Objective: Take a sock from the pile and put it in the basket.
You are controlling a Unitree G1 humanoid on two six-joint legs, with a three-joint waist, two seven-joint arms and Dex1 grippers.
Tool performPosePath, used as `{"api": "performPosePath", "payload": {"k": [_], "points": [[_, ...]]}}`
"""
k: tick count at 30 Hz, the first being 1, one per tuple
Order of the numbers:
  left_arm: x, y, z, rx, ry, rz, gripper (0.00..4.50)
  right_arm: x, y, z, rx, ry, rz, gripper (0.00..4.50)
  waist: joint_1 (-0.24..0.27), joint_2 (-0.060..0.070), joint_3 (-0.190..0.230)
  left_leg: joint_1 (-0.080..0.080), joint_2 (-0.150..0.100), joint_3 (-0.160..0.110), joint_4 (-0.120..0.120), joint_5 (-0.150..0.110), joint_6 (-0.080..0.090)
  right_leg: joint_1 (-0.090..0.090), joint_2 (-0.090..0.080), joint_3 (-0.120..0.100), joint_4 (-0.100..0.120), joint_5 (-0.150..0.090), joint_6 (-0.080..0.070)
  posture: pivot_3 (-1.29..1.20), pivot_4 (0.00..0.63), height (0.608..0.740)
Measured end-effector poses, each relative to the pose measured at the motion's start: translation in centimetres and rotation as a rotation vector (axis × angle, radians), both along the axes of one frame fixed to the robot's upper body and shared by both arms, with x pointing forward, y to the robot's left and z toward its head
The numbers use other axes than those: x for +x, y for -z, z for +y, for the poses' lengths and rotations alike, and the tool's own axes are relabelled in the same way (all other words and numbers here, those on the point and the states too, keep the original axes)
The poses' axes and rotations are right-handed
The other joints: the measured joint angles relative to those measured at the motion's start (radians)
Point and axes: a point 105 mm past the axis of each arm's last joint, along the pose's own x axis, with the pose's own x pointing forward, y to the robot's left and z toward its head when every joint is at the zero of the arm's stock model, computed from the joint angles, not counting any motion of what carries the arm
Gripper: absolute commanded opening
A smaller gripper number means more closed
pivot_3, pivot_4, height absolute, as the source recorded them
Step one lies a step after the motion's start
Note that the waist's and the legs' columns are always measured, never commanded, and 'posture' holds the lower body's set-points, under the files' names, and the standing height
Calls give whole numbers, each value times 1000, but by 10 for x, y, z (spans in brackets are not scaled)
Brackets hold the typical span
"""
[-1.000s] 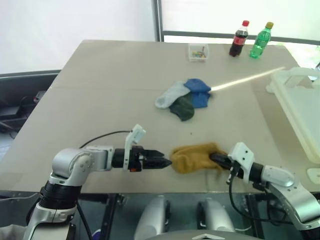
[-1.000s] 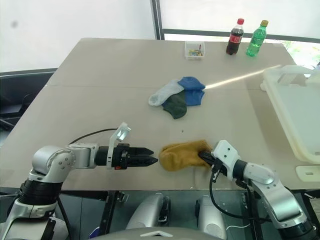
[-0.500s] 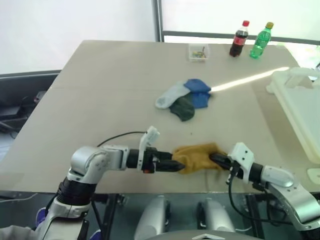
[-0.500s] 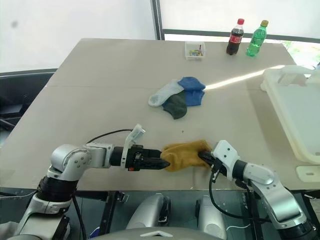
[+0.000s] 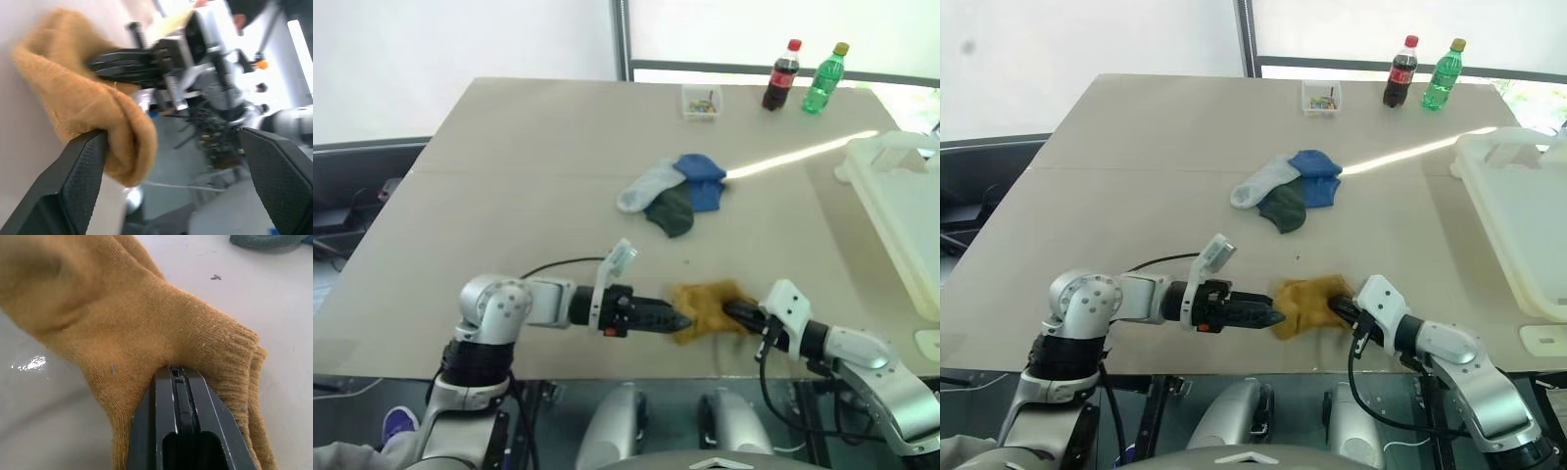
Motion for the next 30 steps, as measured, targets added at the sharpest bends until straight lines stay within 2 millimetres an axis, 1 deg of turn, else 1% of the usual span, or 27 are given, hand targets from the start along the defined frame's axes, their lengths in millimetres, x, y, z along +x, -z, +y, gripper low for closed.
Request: {"api": "performPosePath", "payload": {"k": [3, 7, 11, 18, 20, 22, 25, 28, 30], "points": [[3, 0, -4, -9, 1, 14, 4449, -1, 0, 0, 2, 3, 5, 0, 0, 0, 0, 0, 0, 0, 0, 0, 0, 0, 0, 0, 0, 0, 0, 0, 150, 729], [13, 3, -21, -63, 5, 57, 4449, -2, -1, -2, 10, 13, 18, 0, 3, 0, 0, 0, -1, 1, 0, 0, 0, 0, 1, -3, 0, 0, 0, 0, 150, 729], [19, 4, -34, -104, 25, 87, 4449, -4, -4, -3, 21, 22, 36, 0, 2, 0, 0, -2, -1, 0, 0, 0, 0, 0, 1, -3, 0, 0, 0, 0, 150, 729], [27, 0, -53, -147, 51, 87, 4449, -6, -8, -2, 36, 34, 50, 0, 2, 0, 0, -3, -1, 0, 0, 0, 0, 0, 1, -4, -1, 0, 0, 0, 150, 729], [29, 0, -61, -165, 58, 96, 4449, -8, -12, -3, 44, 47, 49, 0, 3, 0, 0, -4, -1, -1, 0, 0, 0, 0, 1, -5, -2, 0, 0, 0, 150, 729], [32, -1, -68, -181, 63, 102, 4449, -10, -21, -3, 53, 47, 37, 0, 3, 0, 0, -4, -1, -1, 0, 0, 0, 0, 1, -5, -2, 0, 0, 0, 150, 729], [31, 0, -73, -193, 70, 105, 4449, -12, -34, -7, 51, 57, 20, 0, 2, 0, 0, -4, -1, -1, 0, 0, 0, 0, 0, -5, -2, 0, 0, 0, 150, 729], [31, 0, -76, -207, 78, 100, 4449, -16, -41, -12, 45, 73, 26, 0, 2, 0, 0, -4, -1, -1, 0, 0, 1, 0, 0, -6, -2, 0, 0, 0, 150, 729], [31, 0, -79, -214, 81, 106, 4449, -20, -42, -13, 34, 65, 40, 0, 4, 0, 0, -5, -1, -2, 0, 0, 1, 0, 0, -6, -2, 0, 0, 0, 150, 729]]}}
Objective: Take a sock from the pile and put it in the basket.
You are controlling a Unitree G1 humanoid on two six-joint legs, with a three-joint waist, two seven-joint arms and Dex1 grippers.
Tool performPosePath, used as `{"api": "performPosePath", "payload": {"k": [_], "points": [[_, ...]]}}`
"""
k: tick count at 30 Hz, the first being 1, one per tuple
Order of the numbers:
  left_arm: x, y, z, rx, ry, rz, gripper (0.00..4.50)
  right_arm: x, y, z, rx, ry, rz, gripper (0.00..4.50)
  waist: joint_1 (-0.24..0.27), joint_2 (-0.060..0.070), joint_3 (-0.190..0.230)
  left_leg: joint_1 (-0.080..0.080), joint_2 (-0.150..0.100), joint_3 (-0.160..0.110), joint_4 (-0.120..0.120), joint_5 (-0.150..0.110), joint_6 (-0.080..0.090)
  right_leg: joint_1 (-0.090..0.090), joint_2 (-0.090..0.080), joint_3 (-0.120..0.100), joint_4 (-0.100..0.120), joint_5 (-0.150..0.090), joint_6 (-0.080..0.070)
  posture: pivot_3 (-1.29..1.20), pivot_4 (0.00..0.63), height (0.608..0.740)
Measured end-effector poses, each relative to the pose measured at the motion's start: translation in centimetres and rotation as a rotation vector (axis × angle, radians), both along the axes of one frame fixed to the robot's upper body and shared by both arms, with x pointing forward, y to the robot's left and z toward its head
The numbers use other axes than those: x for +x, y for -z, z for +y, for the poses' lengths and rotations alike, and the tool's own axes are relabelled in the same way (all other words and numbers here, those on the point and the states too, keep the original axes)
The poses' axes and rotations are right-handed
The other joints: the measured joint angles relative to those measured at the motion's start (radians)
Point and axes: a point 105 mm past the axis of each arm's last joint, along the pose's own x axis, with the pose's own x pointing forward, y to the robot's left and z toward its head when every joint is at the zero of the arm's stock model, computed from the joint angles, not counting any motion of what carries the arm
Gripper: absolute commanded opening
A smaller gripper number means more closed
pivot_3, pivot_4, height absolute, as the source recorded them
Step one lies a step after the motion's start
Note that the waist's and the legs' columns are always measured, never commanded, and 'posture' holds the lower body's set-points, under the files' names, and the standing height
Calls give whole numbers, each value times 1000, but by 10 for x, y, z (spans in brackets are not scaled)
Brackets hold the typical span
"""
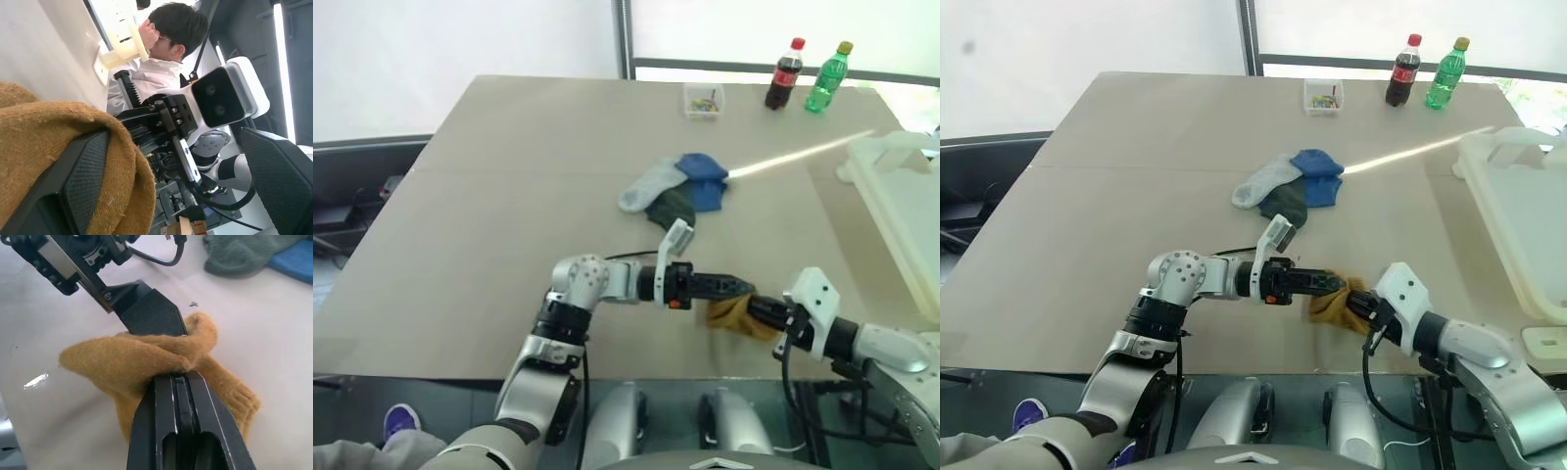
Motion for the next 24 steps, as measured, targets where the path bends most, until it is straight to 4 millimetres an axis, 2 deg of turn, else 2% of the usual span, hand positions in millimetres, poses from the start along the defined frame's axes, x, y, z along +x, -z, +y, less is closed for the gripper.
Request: {"api": "performPosePath", "payload": {"k": [2, 6, 14, 18, 20, 24], "points": [[0, 2, -4, -3, 5, 12, 4449, -7, -1, -2, -21, -13, 16, 0, 2, 0, 0, 0, 0, 0, 0, 0, 0, 0, 0, -1, -1, 0, 0, 0, 150, 729], [1, -1, -13, -22, 18, 11, 4449, -19, 10, -18, -119, 3, 70, 0, 5, 0, 0, -1, -1, 0, 0, -1, 1, 0, 1, -1, -1, 0, 0, 0, 150, 729], [1, -4, -25, -53, 40, 16, 4449, -23, 8, -36, -164, 68, 53, 0, 3, -1, 0, -1, 0, 0, 0, -1, 1, 0, 3, -2, -1, 0, 0, 0, 150, 729], [1, -6, -34, -64, 58, 14, 4449, -16, 20, -29, -167, 62, 50, 0, 0, -1, 0, -1, 0, 0, 1, -1, 1, 0, 4, -1, -1, 0, 1, 0, 150, 729], [1, -4, -34, -58, 58, 20, 4449, -9, 32, -22, -174, 46, 57, 0, -4, -1, 0, 0, 0, 0, 1, -1, 1, 0, 5, 0, -1, 0, 0, 0, 150, 729], [5, -1, -21, -31, 36, 6, 4449, 10, 37, -11, -211, -4, -23, 0, -8, 0, 0, 1, 1, 1, 1, -1, 1, 0, 6, 0, -1, 0, 0, 0, 150, 729]]}}
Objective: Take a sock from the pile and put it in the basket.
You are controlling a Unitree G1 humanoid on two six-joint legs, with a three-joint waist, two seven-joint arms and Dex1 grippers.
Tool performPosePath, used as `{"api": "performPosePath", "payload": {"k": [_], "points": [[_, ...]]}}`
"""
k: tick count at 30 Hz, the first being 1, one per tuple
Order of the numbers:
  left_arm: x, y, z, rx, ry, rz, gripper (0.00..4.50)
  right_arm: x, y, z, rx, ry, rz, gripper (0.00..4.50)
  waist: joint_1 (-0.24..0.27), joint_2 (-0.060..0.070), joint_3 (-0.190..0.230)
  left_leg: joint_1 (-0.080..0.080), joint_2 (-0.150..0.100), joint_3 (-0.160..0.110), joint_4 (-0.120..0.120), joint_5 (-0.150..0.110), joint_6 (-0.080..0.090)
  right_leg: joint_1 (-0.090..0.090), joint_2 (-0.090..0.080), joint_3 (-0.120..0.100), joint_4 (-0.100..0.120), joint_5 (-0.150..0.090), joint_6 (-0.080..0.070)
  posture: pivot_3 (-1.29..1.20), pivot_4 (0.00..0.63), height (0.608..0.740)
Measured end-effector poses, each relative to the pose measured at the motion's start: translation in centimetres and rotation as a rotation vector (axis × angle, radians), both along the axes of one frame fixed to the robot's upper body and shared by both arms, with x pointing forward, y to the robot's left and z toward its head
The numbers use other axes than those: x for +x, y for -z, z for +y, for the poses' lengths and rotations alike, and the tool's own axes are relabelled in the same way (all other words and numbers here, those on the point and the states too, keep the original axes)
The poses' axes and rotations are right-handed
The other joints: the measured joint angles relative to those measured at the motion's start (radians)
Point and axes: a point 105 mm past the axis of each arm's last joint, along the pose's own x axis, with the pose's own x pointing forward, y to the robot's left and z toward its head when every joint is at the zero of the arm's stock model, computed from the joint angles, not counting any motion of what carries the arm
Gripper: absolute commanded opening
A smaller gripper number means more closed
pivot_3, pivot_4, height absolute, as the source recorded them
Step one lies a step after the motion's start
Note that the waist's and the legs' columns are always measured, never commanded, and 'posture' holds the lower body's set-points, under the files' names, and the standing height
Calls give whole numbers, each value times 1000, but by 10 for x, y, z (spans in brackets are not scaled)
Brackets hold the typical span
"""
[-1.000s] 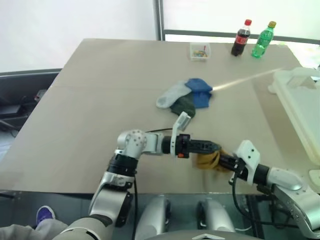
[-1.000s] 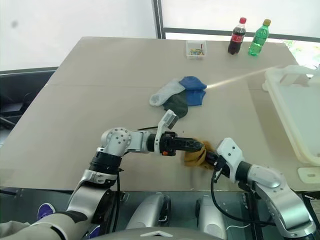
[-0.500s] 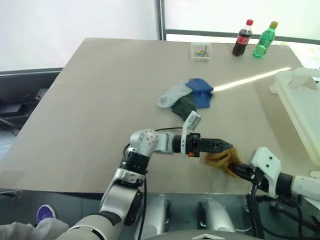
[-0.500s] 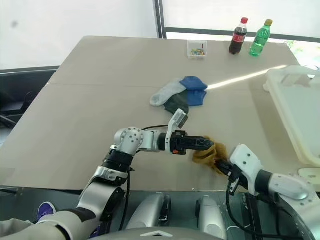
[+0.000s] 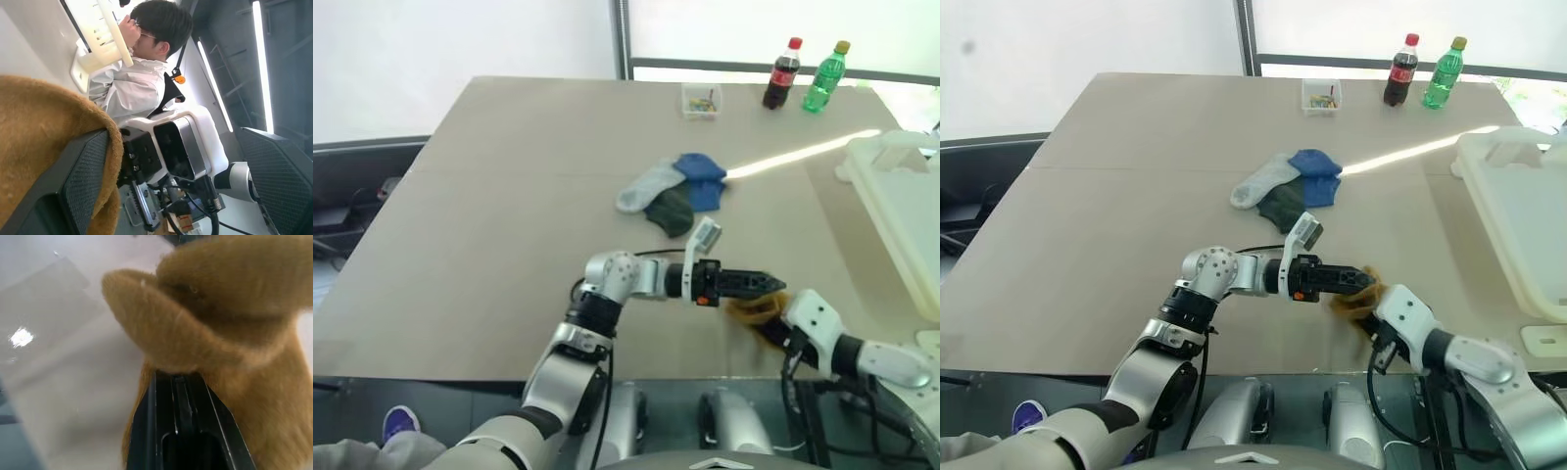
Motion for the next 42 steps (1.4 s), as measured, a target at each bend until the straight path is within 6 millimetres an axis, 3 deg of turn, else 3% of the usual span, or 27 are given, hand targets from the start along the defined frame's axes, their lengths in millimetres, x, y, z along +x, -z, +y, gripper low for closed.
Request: {"api": "performPosePath", "payload": {"k": [5, 8, 14, 24, 28, 32, 36, 39, 42], "points": [[2, 7, 31, 35, -70, 3, 4449, 9, 2, 10, -19, -97, -49, 0, 0, 0, 0, 1, 1, 0, 0, 0, 0, 0, 0, 0, 0, 0, 0, 0, 150, 729], [4, 0, 47, 25, -117, -3, 4449, 10, 1, 19, -10, -173, -61, 0, 0, -1, 0, 1, 1, 0, 0, 0, 0, 0, 0, 1, 0, 0, 0, 0, 150, 729], [-8, -11, 92, 19, -218, 2, 4449, -5, 2, 49, 26, -402, -44, 0, 2, 0, 0, 0, 2, -1, -1, 0, -1, 0, -3, 0, 0, 1, 1, 0, 150, 729], [-20, 7, 145, 180, -394, 7, 4449, -10, -5, 47, 3, -480, -59, 0, 4, 0, 0, 0, 0, -3, 0, 3, -6, 0, -7, 1, 0, 0, -1, 0, 150, 729], [-25, 16, 149, 219, -402, 17, 4449, -7, -19, 46, 48, -450, -86, 0, 9, 0, 0, 0, -1, -3, -1, 2, -5, 0, -9, 1, 0, 0, -1, 0, 150, 729], [-23, 22, 140, 230, -382, 3, 4449, -2, -31, 45, 129, -379, -91, 0, 11, 0, 0, -1, -1, -3, -1, 1, -4, 0, -10, 1, 0, 0, -1, 0, 150, 729], [-20, 24, 135, 224, -372, -7, 4449, -2, -20, 36, 100, -338, -60, 0, 9, 0, 0, -1, -1, -3, -1, 1, -3, -1, -9, 1, 0, 0, -1, 0, 150, 729], [-20, 23, 132, 219, -358, -12, 4449, 0, 3, 24, 43, -300, -7, 0, 7, 0, 0, -1, -1, -3, -1, 0, -2, -1, -10, 2, -1, 0, -1, 0, 150, 729], [-19, 23, 132, 218, -351, -8, 4449, 7, 7, 29, 25, -322, -39, 0, 0, -1, -1, 1, -1, -2, -1, 0, -2, 0, -8, 3, 0, 0, -1, 0, 150, 729]]}}
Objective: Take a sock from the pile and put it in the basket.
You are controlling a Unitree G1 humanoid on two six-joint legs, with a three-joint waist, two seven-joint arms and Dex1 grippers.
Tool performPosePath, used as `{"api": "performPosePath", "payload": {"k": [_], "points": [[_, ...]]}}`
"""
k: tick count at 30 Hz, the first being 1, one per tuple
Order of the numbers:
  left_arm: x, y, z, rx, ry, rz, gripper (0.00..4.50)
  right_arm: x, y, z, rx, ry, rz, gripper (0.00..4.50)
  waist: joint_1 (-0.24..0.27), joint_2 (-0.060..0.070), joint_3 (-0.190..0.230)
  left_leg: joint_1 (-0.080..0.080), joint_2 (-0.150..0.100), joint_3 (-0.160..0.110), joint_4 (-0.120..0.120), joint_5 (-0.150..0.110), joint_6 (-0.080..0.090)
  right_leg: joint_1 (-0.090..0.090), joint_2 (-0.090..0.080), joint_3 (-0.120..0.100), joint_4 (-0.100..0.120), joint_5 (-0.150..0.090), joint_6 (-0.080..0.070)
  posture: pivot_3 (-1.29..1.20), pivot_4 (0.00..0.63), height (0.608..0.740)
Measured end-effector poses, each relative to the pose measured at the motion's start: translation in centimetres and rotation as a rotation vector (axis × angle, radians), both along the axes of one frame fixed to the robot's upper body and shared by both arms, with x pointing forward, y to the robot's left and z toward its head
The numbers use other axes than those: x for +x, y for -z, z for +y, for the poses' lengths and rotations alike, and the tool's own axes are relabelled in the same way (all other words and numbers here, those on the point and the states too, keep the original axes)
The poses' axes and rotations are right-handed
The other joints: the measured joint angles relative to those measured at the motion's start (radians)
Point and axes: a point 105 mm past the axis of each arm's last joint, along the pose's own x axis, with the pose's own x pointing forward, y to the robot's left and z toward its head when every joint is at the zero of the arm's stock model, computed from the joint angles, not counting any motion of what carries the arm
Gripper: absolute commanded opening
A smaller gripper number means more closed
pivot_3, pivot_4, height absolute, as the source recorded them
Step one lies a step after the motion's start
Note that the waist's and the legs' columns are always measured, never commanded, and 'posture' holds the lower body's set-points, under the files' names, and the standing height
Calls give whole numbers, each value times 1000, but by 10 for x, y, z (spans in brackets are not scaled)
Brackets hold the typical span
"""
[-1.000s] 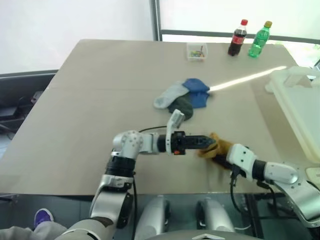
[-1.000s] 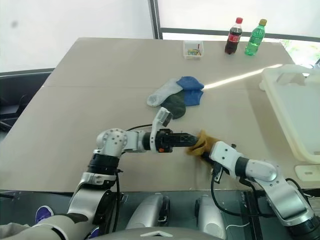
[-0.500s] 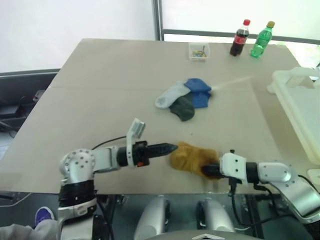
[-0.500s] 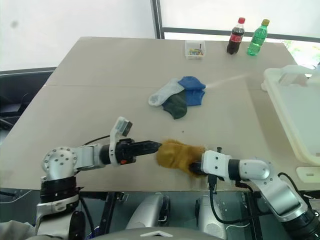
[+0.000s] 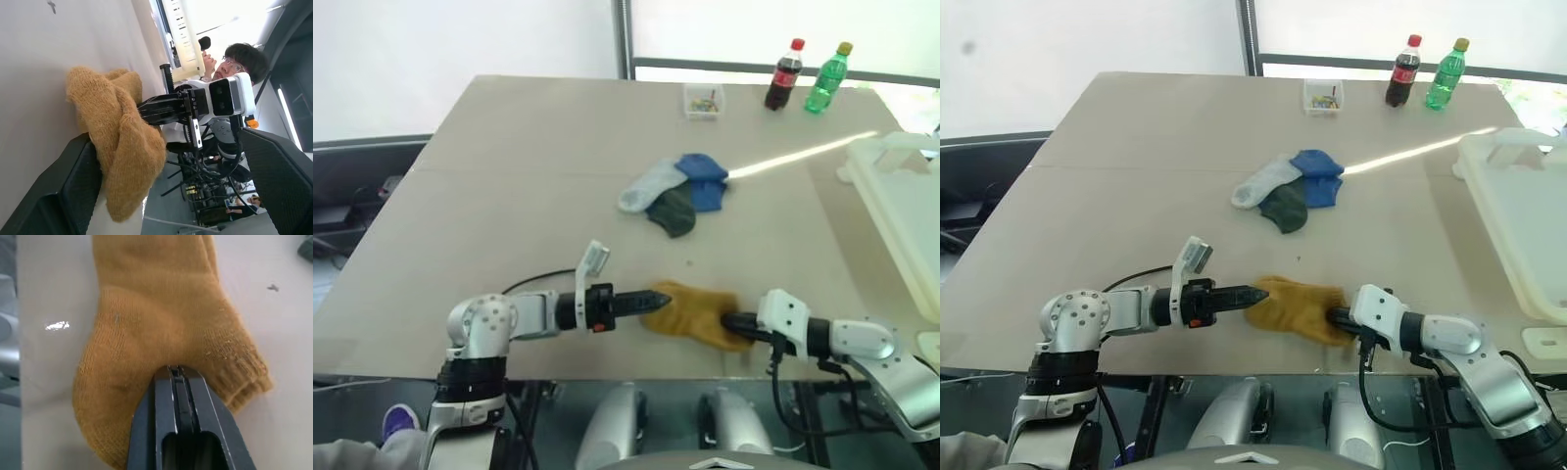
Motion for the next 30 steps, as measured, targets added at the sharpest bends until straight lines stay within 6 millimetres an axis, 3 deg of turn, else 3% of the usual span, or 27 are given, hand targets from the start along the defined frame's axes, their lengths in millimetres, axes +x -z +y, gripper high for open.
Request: {"api": "performPosePath", "payload": {"k": [6, 11, 17, 24, 26, 30], "points": [[-1, -3, -1, -12, 36, 17, 4449, 12, 4, 4, -29, -26, -28, 0, 0, -5, -4, 11, 1, 0, -1, -2, -4, 9, 0, 0, 0, 0, 0, 0, 150, 729], [-4, -24, -16, -79, 151, 5, 4449, 12, 9, 4, -37, -49, -6, 0, 0, -9, -7, 14, 1, 0, -1, -3, -5, 13, -4, -3, 0, 0, 0, 0, 150, 729], [-8, -37, -31, -137, 249, 27, 4449, 10, 9, 5, -39, -62, 0, 0, 1, -9, -7, 15, 1, -1, -3, -3, -5, 13, -3, -4, -1, 0, 0, 0, 150, 729], [-2, -46, -68, -201, 341, 35, 4449, 9, 10, 2, -25, -43, 19, 0, 3, -11, -8, 14, 1, -1, -4, -3, -5, 13, -4, -4, -2, 0, 0, 0, 150, 729], [-2, -43, -81, -206, 352, 39, 4449, 9, 9, 1, -18, -35, 26, 0, 4, -11, -8, 14, 0, -1, -4, -3, -5, 14, -4, -5, -3, 0, 0, 0, 150, 729], [-2, -18, -105, -124, 346, 64, 4449, 7, 8, 1, 5, -4, 46, 0, 5, -11, -8, 14, 0, -1, -8, -2, -5, 13, -4, -5, -6, 0, 0, 0, 150, 729]]}}
